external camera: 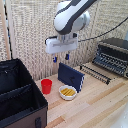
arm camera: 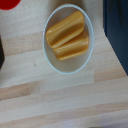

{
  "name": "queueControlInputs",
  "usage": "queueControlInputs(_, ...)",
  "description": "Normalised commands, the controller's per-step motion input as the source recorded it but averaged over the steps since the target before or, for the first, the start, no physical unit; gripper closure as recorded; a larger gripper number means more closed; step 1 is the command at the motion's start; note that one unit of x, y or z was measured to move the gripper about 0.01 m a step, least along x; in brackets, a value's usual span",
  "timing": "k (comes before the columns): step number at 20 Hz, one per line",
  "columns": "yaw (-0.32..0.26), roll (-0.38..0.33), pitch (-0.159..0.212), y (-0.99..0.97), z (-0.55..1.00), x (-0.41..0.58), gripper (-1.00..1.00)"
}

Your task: Kindly spot and seek the red cup placed ahead of you. Cautiously adjust your gripper towards the red cup, gripping it gently. Find the after-storage area of the caddy. Relocate the red cup in your grip over the rear portion and softly release it into the compartment.

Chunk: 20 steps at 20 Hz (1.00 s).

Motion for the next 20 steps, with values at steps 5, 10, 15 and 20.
queueControlInputs(5, 0.036, -0.04, 0.076, 0.23, -0.27, 0.197, -1.0)
queueControlInputs(10, 0.021, -0.047, 0.046, 0.29, -0.25, 0.27, -1.0)
queueControlInputs(15, 0.011, -0.05, 0.043, 0.31, -0.23, 0.367, -1.0)
queueControlInputs(20, 0.015, -0.03, 0.055, 0.19, -0.26, 0.361, -1.0)
